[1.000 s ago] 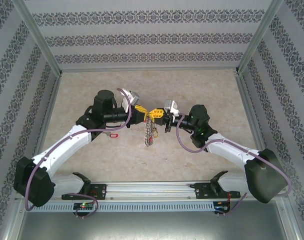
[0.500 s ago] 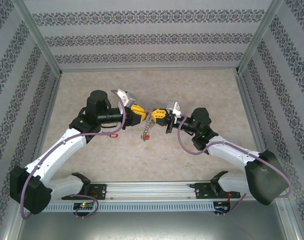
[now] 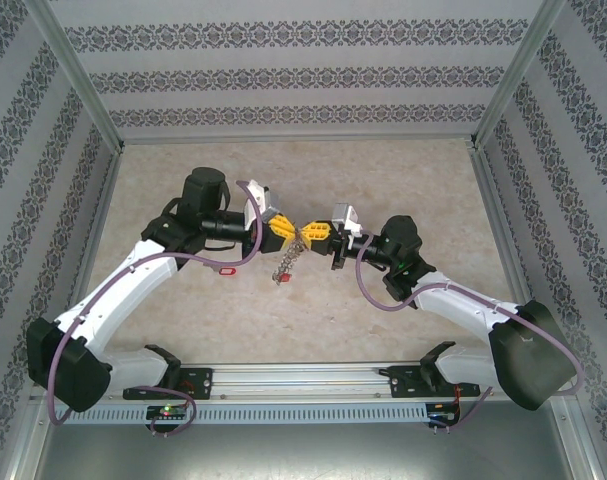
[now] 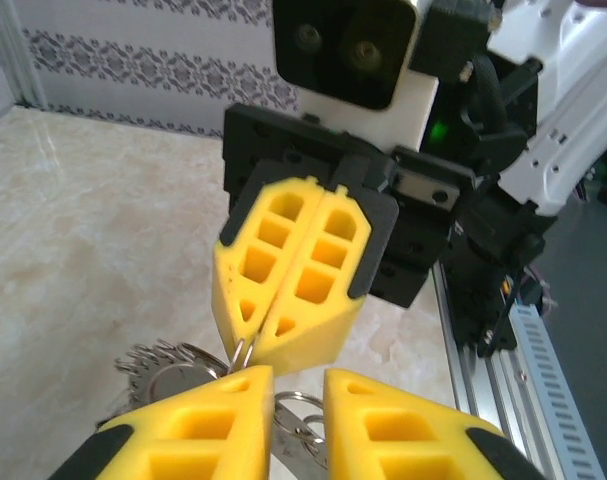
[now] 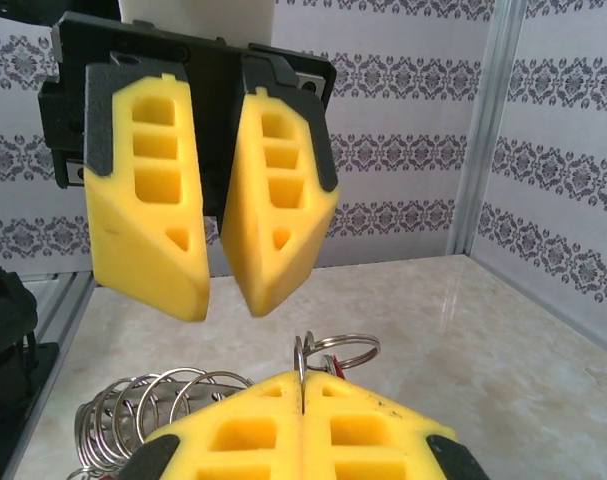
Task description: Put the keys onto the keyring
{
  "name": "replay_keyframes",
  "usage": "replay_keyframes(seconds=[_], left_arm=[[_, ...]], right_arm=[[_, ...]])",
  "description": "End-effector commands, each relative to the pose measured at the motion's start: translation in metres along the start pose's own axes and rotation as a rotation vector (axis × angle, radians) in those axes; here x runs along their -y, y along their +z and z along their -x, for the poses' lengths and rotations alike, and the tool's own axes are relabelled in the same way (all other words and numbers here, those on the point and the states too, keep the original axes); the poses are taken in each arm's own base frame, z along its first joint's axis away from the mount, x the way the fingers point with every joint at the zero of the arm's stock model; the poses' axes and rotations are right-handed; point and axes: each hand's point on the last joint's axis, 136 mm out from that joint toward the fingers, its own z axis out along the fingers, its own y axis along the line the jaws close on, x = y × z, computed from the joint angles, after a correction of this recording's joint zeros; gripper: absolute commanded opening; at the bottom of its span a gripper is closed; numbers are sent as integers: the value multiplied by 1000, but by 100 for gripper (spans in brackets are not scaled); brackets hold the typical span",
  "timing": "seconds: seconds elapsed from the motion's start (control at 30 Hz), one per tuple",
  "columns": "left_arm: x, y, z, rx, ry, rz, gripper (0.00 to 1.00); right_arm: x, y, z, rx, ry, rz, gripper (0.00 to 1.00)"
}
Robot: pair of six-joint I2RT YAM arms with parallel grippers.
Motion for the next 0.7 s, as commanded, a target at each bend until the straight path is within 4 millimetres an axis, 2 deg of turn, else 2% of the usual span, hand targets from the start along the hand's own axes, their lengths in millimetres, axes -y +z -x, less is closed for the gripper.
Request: replay_keyframes(seconds=[0.0,0.1,0.3,0.43,0.57,0.67], left_arm=[[15,1,0,-22,62,-68,17],[16,4,-3,-32,60,-81,11],[15,8,-5,-42,58,-90,8],[13,9,-5,-48,54,-91,8],[22,2,-6,-67,75,-104,9],[31,-10,-6,-22,58,-141,15]], right_arm=[[-9,2,32,79,-71,54,0],[-10,4,32,79,-73,67,0],[-14,7,32,77,-71,94,0],[-17,7,31,72,-71,107,0],[-17,5,27,58,-79,101,0],[-21,7,27,47,-91,112,0]])
